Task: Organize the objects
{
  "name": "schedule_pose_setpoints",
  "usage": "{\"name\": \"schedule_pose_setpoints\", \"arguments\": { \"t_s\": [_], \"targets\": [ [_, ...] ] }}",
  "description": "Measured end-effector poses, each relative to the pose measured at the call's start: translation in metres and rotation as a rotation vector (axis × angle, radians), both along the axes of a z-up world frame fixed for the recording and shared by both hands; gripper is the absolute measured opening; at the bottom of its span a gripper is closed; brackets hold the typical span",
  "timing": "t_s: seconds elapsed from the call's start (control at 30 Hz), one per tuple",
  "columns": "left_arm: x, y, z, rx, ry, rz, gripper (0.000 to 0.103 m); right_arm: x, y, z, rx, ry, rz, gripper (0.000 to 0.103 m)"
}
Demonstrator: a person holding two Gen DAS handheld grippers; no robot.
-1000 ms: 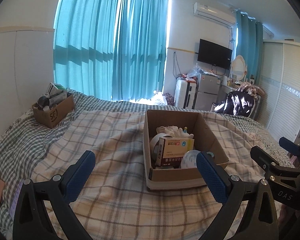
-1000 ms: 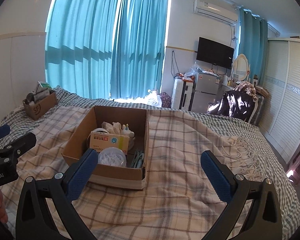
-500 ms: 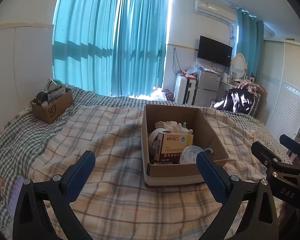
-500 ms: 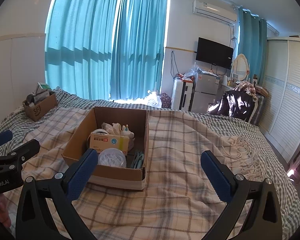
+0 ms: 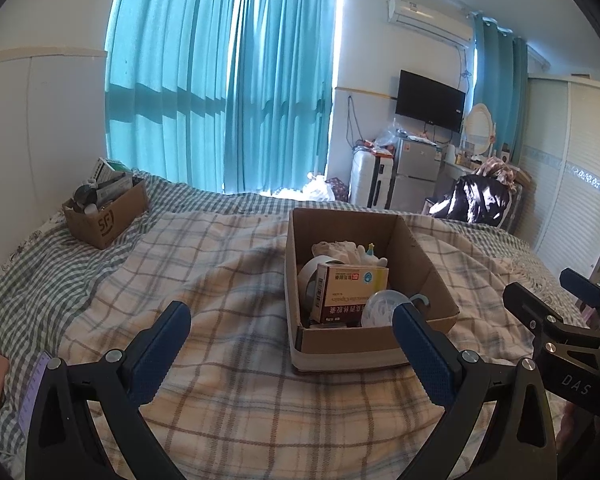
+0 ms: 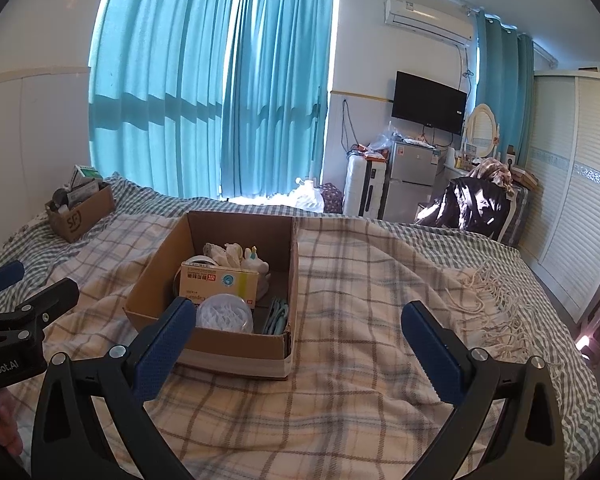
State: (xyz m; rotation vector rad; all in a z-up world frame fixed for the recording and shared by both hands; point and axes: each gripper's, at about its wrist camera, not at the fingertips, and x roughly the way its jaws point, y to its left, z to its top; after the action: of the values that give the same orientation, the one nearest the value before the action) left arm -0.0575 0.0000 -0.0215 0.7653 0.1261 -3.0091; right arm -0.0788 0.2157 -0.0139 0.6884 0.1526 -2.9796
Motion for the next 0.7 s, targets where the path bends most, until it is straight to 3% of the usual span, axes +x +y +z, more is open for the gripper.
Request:
{"name": "schedule_pose_setpoints", "arguments": {
  "t_s": [0.7],
  "targets": [
    [-0.0003,-0.0058,-0.0018,0.007,-0.001,0.029,0.103,-0.0009,0.0026,-0.0007,-0.014,-0.017,-0.005,0.103]
  ]
}}
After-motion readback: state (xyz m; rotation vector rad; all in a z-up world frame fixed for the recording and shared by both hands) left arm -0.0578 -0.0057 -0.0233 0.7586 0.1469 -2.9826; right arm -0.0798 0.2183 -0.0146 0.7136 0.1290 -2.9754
